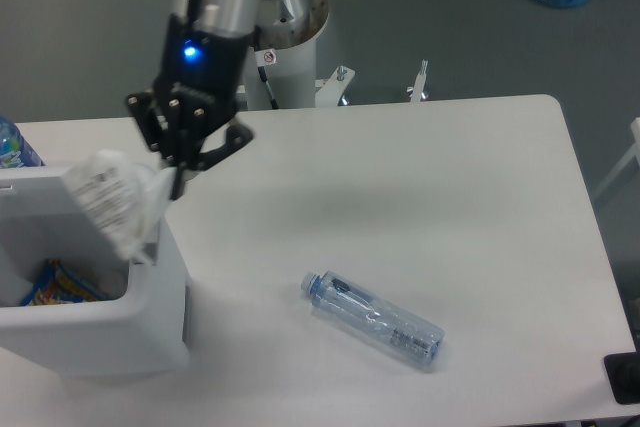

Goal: Place the trash in the trash can
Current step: 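Lift the tissue and carry it over the white trash bin, then open the gripper to drop the tissue into the bin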

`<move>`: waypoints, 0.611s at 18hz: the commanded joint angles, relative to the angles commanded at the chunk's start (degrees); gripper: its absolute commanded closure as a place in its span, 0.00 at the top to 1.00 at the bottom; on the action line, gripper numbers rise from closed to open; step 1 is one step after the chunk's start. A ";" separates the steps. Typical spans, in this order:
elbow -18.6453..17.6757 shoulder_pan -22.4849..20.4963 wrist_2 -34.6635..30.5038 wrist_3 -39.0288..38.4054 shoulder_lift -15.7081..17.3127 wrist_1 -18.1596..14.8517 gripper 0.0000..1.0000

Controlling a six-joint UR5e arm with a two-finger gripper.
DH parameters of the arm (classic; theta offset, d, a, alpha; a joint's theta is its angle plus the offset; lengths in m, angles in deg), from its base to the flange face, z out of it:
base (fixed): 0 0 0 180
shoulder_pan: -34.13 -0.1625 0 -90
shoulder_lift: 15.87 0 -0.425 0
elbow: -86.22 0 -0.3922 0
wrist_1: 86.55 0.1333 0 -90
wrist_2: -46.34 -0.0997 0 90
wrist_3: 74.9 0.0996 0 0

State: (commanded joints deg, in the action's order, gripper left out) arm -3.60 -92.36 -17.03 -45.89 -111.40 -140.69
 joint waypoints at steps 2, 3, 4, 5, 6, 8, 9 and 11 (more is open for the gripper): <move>-0.35 1.15 -0.09 0.44 -0.71 0.17 0.07; -0.61 1.42 0.00 0.53 -0.62 0.09 0.07; -1.05 2.11 -0.09 0.53 -0.53 0.17 0.07; -1.84 2.64 -0.09 0.53 -0.45 0.26 0.08; -2.54 2.82 -0.17 0.62 -0.36 0.35 0.20; -2.46 2.82 -0.09 0.62 -0.44 0.26 0.42; -2.20 2.91 0.00 0.62 -0.53 0.35 0.76; -2.20 2.82 -0.09 0.27 -0.71 1.58 0.99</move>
State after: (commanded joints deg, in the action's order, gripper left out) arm -5.80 -89.53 -17.12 -45.63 -112.11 -139.11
